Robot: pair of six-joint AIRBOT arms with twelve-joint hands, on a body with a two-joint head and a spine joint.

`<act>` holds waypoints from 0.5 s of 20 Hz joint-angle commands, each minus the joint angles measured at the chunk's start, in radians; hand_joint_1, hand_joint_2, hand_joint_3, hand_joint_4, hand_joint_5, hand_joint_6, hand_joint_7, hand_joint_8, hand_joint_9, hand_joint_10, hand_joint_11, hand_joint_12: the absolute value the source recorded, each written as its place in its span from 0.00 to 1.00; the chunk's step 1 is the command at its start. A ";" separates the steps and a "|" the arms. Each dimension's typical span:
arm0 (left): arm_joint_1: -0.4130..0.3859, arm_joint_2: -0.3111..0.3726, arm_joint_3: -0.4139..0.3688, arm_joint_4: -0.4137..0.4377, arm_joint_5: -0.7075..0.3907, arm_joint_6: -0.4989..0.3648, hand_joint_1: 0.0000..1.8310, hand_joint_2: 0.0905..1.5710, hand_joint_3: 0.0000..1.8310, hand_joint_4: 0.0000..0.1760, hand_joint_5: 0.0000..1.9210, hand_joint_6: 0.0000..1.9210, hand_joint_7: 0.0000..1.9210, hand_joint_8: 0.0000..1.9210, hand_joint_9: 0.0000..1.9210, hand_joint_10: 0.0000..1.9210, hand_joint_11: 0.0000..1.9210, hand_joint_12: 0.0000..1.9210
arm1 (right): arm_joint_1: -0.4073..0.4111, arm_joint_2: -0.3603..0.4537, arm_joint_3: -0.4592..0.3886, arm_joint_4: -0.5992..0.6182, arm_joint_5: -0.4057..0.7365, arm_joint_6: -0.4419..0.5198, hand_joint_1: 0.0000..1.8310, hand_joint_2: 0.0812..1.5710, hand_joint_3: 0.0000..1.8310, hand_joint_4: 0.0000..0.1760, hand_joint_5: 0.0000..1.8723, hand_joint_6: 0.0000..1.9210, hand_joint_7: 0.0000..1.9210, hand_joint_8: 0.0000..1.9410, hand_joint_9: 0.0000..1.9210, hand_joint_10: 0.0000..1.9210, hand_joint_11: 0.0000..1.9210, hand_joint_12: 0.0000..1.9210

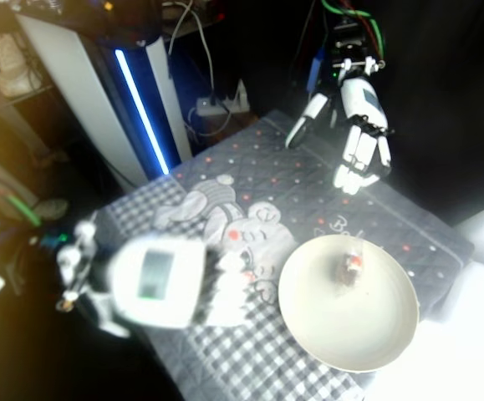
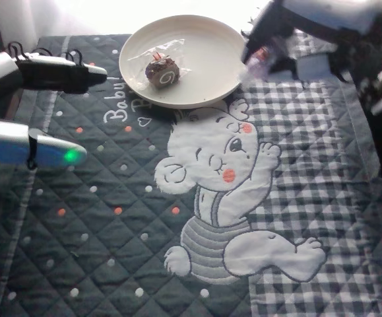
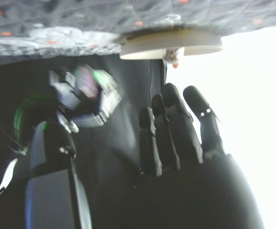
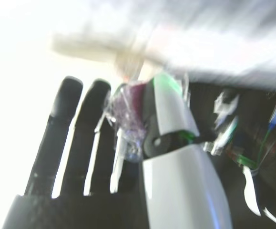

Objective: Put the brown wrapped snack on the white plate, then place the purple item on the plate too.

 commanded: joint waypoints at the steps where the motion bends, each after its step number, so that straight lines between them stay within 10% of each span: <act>1: -0.014 -0.010 0.001 -0.017 -0.126 -0.007 0.43 0.51 0.00 0.19 0.28 0.00 0.27 0.00 0.31 0.00 0.05 0.67 | 0.033 -0.030 0.023 0.020 0.028 -0.005 0.76 0.66 0.00 0.00 0.58 0.40 0.62 0.30 0.50 0.60 0.27 0.64; 6: -0.029 -0.028 0.013 0.004 -0.101 -0.010 0.44 0.52 0.00 0.19 0.28 0.00 0.27 0.00 0.29 0.00 0.00 0.68 | 0.131 -0.250 0.229 0.001 -0.150 -0.007 0.76 0.64 0.00 0.00 0.56 0.45 0.64 0.21 0.58 0.48 0.47 0.47; 7: -0.042 -0.037 0.019 0.020 -0.093 -0.014 0.43 0.50 0.00 0.24 0.28 0.00 0.28 0.00 0.27 0.00 0.00 0.65 | 0.135 -0.266 0.250 0.002 -0.172 -0.007 0.57 0.54 0.00 0.00 0.41 0.16 0.40 0.30 0.37 0.49 0.28 0.74; 8: -0.047 -0.039 0.020 0.027 -0.092 -0.017 0.43 0.50 0.00 0.24 0.28 0.00 0.28 0.00 0.27 0.00 0.00 0.65 | 0.136 -0.265 0.250 0.002 -0.175 -0.007 0.57 0.54 0.00 0.00 0.41 0.16 0.40 0.30 0.37 0.49 0.28 0.74; 9: -0.048 -0.039 0.019 0.030 -0.099 -0.021 0.44 0.50 0.00 0.15 0.29 0.00 0.28 0.00 0.27 0.00 0.00 0.68 | 0.136 -0.265 0.247 0.003 -0.175 -0.004 0.46 0.45 0.00 0.87 0.04 0.01 0.08 0.02 0.04 0.09 0.01 0.22; 10: -0.039 -0.037 0.014 0.027 -0.113 -0.024 0.44 0.50 0.00 0.15 0.29 0.00 0.28 0.00 0.27 0.00 0.00 0.68 | 0.136 -0.258 0.238 0.019 -0.171 -0.004 0.46 0.45 0.00 0.87 0.04 0.01 0.08 0.02 0.04 0.09 0.01 0.22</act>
